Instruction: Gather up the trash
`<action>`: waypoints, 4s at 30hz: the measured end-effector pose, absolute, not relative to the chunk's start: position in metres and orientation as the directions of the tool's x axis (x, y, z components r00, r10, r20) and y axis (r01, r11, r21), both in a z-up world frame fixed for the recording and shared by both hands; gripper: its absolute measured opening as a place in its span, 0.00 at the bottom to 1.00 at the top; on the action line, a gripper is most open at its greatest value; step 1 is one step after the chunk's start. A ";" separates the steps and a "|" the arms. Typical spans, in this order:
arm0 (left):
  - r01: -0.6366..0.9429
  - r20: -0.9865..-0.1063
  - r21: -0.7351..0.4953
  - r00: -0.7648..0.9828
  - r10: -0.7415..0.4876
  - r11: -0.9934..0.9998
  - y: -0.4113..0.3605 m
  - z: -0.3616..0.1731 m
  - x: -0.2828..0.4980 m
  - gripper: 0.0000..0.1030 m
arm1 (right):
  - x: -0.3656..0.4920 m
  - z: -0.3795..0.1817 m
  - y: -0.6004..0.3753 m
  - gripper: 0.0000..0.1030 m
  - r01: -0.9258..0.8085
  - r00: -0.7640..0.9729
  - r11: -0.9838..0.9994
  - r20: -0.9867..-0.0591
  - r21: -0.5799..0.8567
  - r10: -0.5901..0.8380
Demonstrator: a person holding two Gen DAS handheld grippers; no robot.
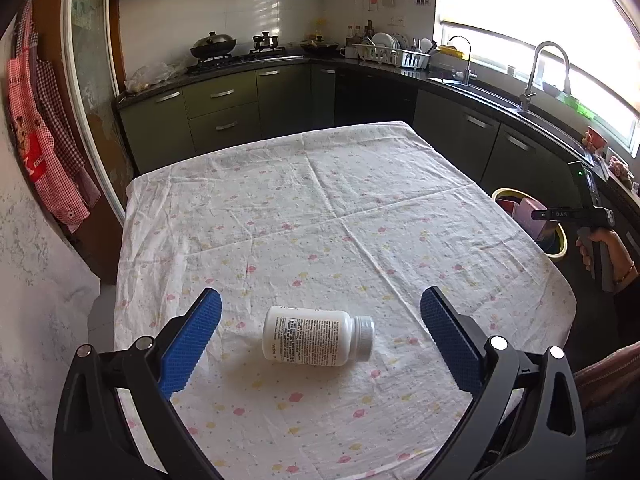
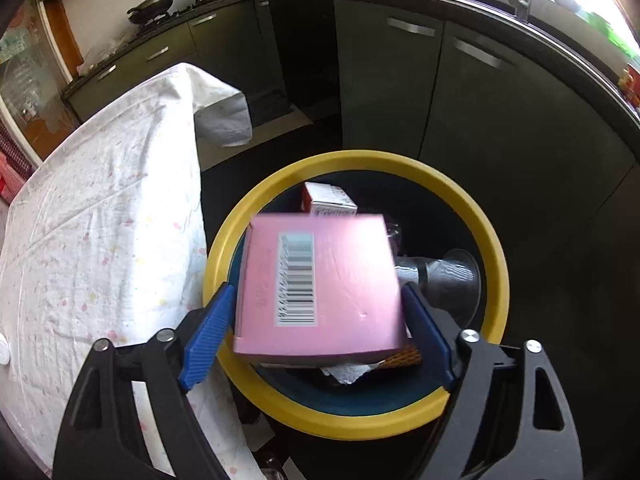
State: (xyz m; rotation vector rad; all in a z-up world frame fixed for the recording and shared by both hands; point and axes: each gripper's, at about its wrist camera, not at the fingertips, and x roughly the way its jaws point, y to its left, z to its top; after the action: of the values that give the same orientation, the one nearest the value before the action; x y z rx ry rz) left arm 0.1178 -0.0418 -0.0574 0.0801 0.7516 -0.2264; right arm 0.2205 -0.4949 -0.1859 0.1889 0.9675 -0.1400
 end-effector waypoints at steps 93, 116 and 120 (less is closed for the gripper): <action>0.901 -0.834 -0.048 0.201 -0.514 0.431 -0.546 -0.115 0.304 0.81 | 0.087 -0.176 -0.579 0.84 0.400 0.692 0.874 -0.716 0.275 -0.091; 0.648 -0.693 -0.097 0.501 -0.518 0.755 -0.327 -0.056 0.221 0.95 | 0.083 -0.156 -0.516 0.86 0.229 0.718 0.943 -0.696 0.240 0.002; 0.475 -0.681 -0.098 0.609 -0.407 0.874 -0.239 -0.056 0.189 0.95 | 0.073 -0.147 -0.489 0.88 0.164 0.728 0.960 -0.684 0.229 0.039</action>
State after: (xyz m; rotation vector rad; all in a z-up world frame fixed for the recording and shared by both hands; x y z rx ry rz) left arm 0.1886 -0.2393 -0.0564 0.0960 0.7610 -0.5106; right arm 0.0733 -0.4885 -0.1469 0.2839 0.7546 -0.0699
